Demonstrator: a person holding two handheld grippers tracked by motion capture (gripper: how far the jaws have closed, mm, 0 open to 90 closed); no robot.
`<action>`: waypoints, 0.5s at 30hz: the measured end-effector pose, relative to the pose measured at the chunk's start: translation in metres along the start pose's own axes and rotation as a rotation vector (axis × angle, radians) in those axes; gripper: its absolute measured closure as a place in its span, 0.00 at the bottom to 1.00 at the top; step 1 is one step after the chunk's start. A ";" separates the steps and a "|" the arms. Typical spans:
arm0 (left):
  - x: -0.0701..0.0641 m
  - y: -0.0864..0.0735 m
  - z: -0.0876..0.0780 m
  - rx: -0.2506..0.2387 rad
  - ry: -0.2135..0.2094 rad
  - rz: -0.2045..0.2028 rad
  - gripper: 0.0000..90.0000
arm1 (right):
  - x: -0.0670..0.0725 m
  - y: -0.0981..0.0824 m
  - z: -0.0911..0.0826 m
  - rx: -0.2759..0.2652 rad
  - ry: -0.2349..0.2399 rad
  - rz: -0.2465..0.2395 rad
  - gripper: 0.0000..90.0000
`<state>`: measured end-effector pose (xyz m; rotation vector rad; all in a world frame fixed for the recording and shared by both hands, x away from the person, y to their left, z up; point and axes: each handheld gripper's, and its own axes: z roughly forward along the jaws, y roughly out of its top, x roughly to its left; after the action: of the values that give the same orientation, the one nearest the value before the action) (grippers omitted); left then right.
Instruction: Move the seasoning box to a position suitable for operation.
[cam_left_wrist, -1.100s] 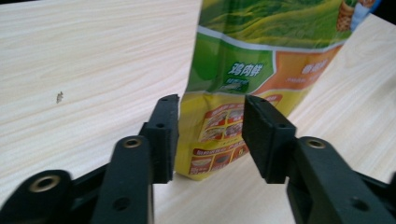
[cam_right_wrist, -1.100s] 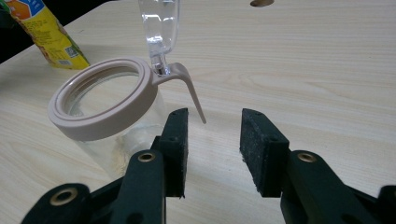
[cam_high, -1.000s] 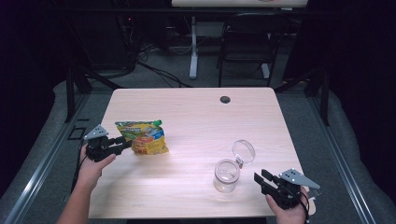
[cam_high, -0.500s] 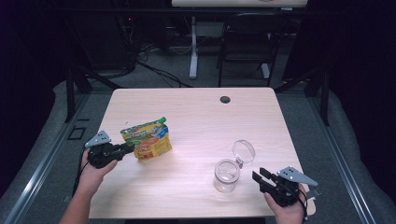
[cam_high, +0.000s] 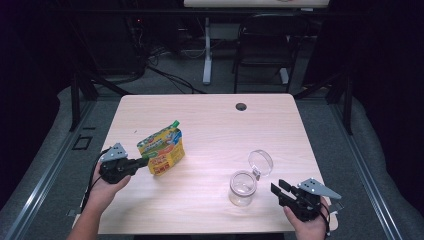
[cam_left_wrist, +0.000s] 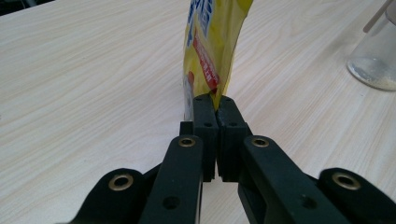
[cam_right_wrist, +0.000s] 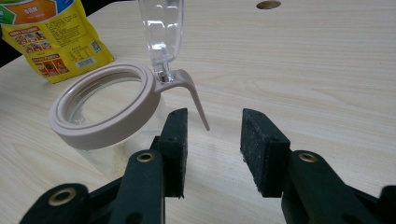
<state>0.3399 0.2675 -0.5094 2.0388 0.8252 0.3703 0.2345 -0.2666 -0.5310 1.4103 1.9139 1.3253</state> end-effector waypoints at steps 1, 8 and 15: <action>-0.001 0.000 0.000 0.004 0.006 0.007 0.99 | 0.000 0.000 0.000 0.000 0.000 0.001 0.69; -0.002 0.000 0.001 0.005 0.014 0.001 0.98 | -0.001 0.000 0.000 0.006 -0.002 0.005 0.68; -0.002 0.000 0.007 -0.010 0.016 -0.034 0.88 | -0.001 0.000 0.000 0.008 -0.001 0.003 0.68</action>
<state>0.3419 0.2620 -0.5136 2.0122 0.8647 0.3723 0.2349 -0.2673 -0.5318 1.4176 1.9192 1.3197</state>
